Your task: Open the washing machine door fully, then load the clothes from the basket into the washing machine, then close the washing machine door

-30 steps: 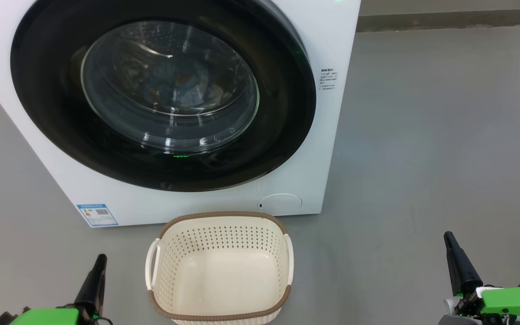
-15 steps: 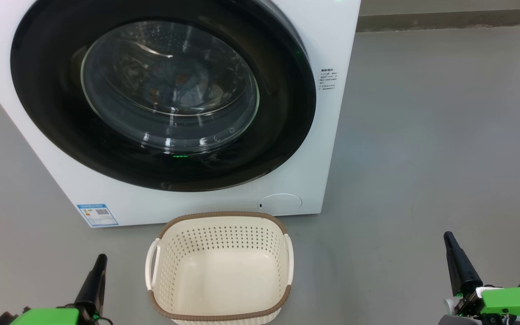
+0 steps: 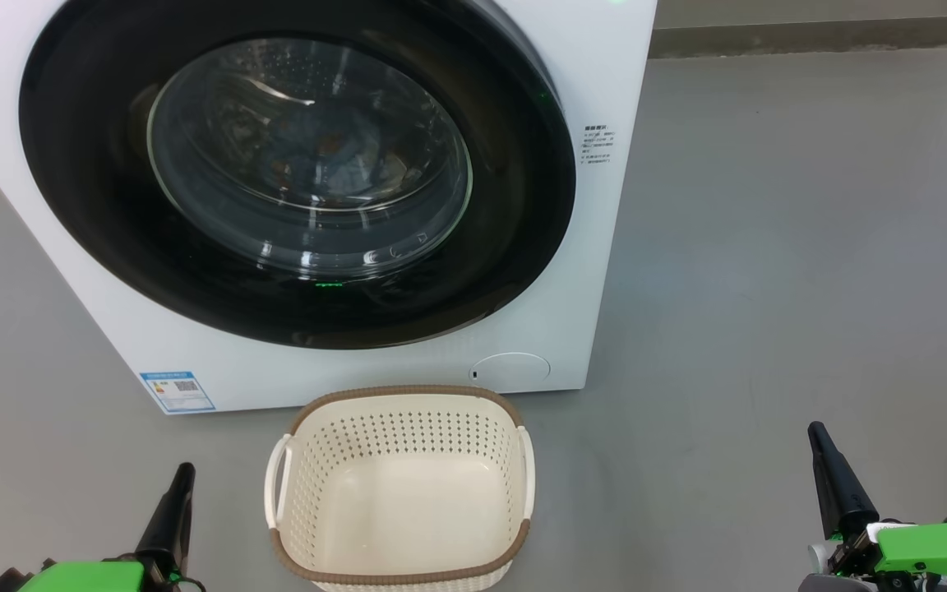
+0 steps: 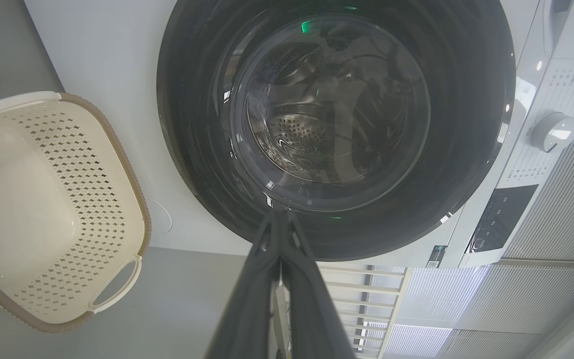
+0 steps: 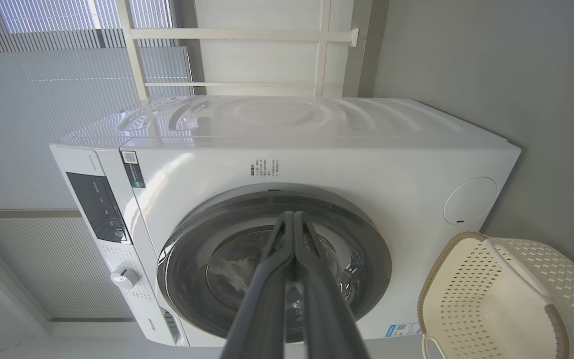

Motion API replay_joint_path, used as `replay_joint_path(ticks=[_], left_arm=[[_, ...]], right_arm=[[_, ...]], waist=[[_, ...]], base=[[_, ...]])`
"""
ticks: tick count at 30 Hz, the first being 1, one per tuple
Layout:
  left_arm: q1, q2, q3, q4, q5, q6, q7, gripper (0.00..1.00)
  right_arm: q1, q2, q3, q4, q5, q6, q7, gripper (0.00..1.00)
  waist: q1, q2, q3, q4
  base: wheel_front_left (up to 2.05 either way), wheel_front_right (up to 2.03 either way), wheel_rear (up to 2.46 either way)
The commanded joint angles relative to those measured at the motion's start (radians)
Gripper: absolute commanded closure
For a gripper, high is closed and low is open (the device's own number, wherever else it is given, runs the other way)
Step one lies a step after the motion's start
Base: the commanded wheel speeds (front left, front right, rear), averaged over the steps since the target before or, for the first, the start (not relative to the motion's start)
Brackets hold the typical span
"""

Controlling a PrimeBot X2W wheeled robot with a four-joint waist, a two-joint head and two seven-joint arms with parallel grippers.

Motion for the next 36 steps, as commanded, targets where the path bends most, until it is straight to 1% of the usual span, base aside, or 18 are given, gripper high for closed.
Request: replay_joint_path(ticks=[1, 36], left_arm=[[-0.044, 0.013, 0.035, -0.019, 0.015, -0.01, 0.006, 1.0], [-0.044, 0.012, 0.036, -0.019, 0.015, -0.01, 0.007, 1.0]], right_arm=[[-0.044, -0.004, 0.022, -0.024, -0.011, 0.002, 0.007, 1.0], [-0.044, -0.003, 0.022, -0.024, -0.012, 0.002, 0.008, 1.0]], waist=[[0.0, 0.0, 0.0, 0.0], [0.0, 0.0, 0.0, 0.0]], base=[[0.0, 0.0, 0.0], [0.0, 0.0, 0.0]])
